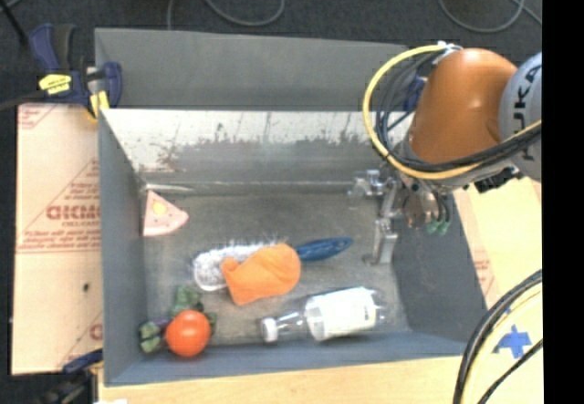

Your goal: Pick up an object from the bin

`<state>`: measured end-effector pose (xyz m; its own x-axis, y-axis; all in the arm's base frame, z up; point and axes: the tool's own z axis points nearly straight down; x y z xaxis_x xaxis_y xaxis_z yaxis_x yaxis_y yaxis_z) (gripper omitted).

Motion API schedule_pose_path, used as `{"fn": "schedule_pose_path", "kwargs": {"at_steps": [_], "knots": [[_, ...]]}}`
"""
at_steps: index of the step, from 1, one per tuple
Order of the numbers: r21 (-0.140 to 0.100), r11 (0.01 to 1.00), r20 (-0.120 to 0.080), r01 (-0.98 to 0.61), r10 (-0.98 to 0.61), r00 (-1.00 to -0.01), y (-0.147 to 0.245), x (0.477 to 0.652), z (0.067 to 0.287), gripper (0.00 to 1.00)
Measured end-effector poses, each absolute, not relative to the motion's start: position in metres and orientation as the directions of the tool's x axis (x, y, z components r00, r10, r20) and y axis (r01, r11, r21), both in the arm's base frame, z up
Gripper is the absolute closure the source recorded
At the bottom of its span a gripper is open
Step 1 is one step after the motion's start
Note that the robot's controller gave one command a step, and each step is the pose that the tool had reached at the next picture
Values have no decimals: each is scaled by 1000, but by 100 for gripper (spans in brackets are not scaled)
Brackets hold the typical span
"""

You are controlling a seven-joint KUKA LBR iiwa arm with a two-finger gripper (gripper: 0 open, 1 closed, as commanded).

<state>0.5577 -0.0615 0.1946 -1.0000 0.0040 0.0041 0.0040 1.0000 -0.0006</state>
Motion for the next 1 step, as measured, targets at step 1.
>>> {"fn": "schedule_pose_path", "kwargs": {"at_steps": [1], "knots": [[-1, 1000, -4, 3, 3, -1000, -61, 559, 199, 0]]}}
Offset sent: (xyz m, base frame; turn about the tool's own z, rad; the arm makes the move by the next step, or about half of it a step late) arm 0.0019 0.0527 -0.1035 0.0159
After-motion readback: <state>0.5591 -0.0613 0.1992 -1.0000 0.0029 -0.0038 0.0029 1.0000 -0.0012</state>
